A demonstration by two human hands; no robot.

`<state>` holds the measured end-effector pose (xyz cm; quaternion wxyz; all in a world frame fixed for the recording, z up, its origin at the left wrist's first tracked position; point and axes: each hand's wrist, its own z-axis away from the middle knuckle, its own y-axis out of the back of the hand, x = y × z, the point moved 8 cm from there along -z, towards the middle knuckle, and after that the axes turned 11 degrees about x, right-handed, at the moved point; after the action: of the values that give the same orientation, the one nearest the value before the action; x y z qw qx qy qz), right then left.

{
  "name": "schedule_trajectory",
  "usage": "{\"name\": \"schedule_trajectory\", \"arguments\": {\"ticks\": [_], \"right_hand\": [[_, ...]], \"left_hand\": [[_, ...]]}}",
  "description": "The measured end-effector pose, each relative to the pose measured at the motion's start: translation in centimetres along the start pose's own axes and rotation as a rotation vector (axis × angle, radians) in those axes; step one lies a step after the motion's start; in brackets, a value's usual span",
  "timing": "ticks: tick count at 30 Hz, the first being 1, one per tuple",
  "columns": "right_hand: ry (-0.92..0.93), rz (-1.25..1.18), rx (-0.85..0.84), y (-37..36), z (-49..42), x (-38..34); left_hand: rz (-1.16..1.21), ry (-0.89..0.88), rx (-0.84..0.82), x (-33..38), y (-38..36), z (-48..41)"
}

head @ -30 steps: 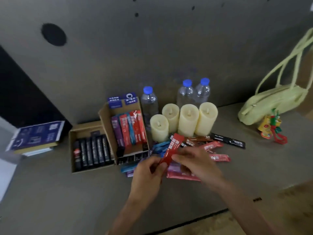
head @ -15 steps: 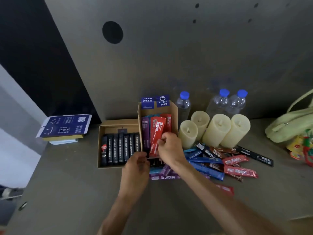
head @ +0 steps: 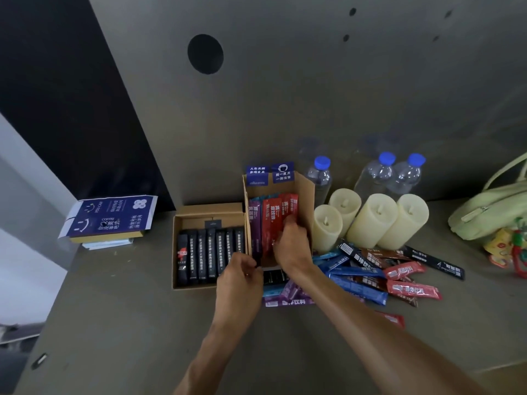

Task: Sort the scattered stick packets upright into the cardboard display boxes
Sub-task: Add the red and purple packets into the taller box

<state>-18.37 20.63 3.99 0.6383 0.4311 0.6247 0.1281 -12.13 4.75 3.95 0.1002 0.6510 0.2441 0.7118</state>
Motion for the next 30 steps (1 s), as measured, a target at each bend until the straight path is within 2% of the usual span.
{"name": "schedule_trajectory", "arguments": {"ticks": [4, 11, 24, 30], "right_hand": [[0.082, 0.099, 0.086, 0.1, 0.6, -0.5], [0.149, 0.203, -0.033, -1.3, 0.7, -0.2], [0.153, 0.181, -0.037, -1.8, 0.9, 0.0], [0.254, 0.082, 0.008, 1.6, 4.9, -0.5]], "left_hand": [[0.003, 0.025, 0.017, -0.2, 0.0, -1.3], [0.037, 0.064, -0.026, -0.8, -0.4, -1.9], [0.04, 0.061, -0.034, -0.7, -0.3, -1.9], [0.019, 0.014, -0.033, -1.1, 0.0, -0.4]]}}
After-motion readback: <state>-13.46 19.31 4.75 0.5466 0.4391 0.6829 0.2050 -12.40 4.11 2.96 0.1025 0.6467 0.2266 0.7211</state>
